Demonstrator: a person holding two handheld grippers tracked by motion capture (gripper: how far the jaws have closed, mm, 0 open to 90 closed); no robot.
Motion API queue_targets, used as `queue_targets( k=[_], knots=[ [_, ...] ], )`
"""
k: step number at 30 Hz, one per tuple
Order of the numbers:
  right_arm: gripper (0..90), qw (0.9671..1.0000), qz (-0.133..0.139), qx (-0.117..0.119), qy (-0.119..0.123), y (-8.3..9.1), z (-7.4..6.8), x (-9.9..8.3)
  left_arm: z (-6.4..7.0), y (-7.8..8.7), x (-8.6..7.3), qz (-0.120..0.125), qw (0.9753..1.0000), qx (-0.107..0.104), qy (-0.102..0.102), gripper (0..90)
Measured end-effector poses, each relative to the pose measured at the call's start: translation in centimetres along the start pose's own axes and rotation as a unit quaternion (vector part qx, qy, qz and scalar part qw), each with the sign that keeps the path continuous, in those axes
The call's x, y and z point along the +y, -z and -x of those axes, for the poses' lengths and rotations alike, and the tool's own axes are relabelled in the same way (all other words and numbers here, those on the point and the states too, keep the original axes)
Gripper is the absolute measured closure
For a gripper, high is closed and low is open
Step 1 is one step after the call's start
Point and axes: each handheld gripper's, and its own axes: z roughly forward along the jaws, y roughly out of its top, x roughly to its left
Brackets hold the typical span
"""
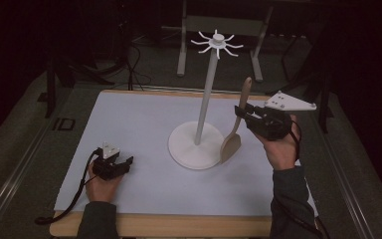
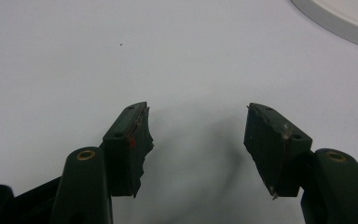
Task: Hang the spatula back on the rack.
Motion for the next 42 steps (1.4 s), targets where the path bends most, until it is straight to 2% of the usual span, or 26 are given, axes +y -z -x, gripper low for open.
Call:
queue_targets(
  k=[30,42],
  knots=[
    [73.9,0.9999,0.002,0.003,0.016,-0.4,-0.4,2.3,-0.1,0.1,0.0,0.006,1.0,-0.002,0.007,40.6],
    [73.8,0.9999,0.005,0.012,0.005,-0.9,-0.1,3.2,-0.1,0.1,0.0,0.005,1.0,-0.002,0.007,40.6]
  ],
)
